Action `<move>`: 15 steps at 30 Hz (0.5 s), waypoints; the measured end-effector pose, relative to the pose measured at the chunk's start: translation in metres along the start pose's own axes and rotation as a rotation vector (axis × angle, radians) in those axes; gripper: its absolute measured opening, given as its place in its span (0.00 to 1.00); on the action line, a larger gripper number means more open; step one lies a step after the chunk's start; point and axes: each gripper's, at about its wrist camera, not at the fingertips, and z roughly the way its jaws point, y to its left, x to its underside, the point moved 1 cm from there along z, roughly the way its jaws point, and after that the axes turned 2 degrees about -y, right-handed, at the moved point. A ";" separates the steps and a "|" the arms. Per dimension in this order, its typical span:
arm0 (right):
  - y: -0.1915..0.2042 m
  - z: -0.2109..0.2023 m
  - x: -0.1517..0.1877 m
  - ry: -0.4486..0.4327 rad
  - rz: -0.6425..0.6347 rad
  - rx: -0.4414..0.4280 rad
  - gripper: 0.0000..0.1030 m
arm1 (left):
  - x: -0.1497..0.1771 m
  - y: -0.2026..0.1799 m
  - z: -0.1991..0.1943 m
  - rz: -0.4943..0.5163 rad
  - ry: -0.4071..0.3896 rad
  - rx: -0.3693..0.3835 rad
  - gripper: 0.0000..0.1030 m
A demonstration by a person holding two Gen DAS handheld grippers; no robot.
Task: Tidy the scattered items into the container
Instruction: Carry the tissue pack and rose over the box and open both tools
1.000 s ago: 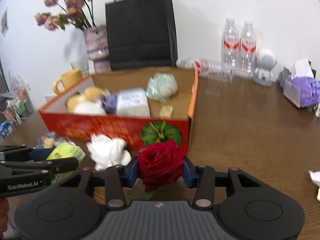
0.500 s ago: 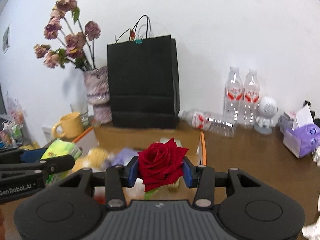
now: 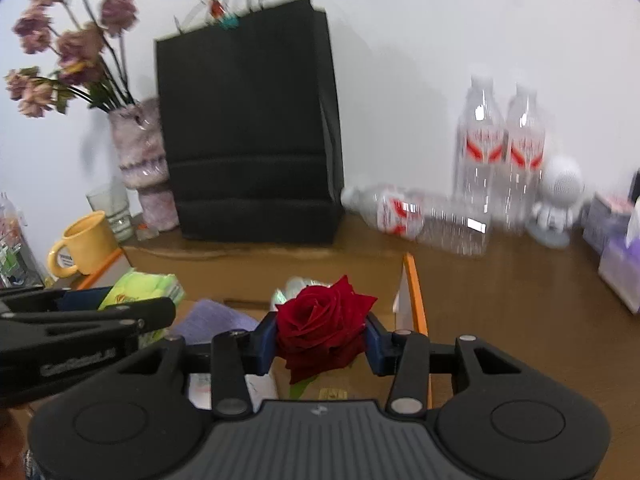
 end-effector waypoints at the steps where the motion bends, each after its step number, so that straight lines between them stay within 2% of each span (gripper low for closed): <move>1: -0.003 0.004 0.002 0.015 0.008 -0.001 0.41 | 0.001 0.000 0.007 -0.005 0.021 -0.004 0.45; 5: -0.004 0.015 0.010 0.046 0.004 0.011 0.41 | 0.008 -0.003 0.025 -0.007 0.077 -0.023 0.45; 12: 0.003 0.023 0.018 0.067 -0.038 0.030 0.41 | 0.007 -0.006 0.026 0.008 0.084 -0.044 0.46; 15: 0.006 0.023 0.018 0.075 -0.042 0.007 0.42 | 0.007 -0.006 0.025 0.008 0.085 -0.051 0.47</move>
